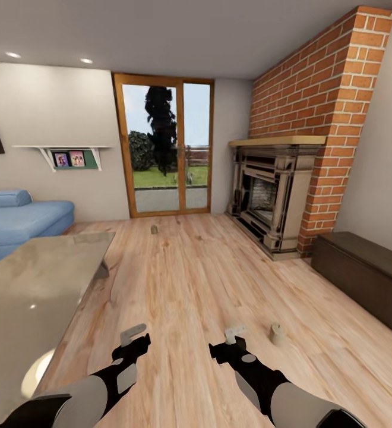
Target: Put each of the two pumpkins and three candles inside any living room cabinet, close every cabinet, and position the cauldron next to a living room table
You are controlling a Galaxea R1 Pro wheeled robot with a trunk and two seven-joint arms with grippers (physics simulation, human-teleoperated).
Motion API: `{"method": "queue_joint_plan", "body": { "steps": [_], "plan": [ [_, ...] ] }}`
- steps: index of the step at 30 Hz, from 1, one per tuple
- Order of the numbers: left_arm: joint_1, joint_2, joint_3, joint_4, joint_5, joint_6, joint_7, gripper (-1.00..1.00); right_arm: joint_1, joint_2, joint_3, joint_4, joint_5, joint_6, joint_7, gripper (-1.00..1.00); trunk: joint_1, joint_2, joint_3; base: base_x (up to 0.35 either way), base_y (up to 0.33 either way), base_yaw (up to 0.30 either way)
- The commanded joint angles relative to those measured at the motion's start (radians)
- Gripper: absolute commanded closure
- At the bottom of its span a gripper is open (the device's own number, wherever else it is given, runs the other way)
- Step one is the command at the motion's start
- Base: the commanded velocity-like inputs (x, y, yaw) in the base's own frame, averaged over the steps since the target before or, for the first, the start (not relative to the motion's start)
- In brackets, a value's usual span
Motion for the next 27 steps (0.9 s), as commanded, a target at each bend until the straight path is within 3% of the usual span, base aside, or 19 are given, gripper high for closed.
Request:
{"method": "queue_joint_plan", "body": {
  "steps": [1,7,17,27],
  "plan": [
    [-0.002,0.000,0.008,0.004,-0.002,-0.007,0.000,-1.00,-0.001,0.000,0.008,0.001,-0.009,-0.004,-0.004,-1.00,0.000,0.000,-0.001,0.314,0.153,0.000],
    [-0.002,0.000,0.008,0.004,-0.002,-0.007,0.000,-1.00,-0.001,0.000,0.008,0.001,-0.009,-0.004,-0.003,-1.00,0.000,0.000,-0.001,0.320,0.108,-0.019],
    [-0.002,0.000,0.008,0.004,-0.002,-0.007,0.000,-1.00,-0.001,0.000,0.008,0.001,-0.009,-0.004,-0.003,-1.00,0.000,0.000,0.002,0.334,0.007,-0.206],
    [-0.002,0.000,0.008,0.004,-0.002,-0.007,0.000,-1.00,-0.001,0.000,0.008,0.001,-0.009,-0.004,-0.003,-1.00,0.000,0.000,0.002,0.335,0.020,-0.014]
  ]
}}
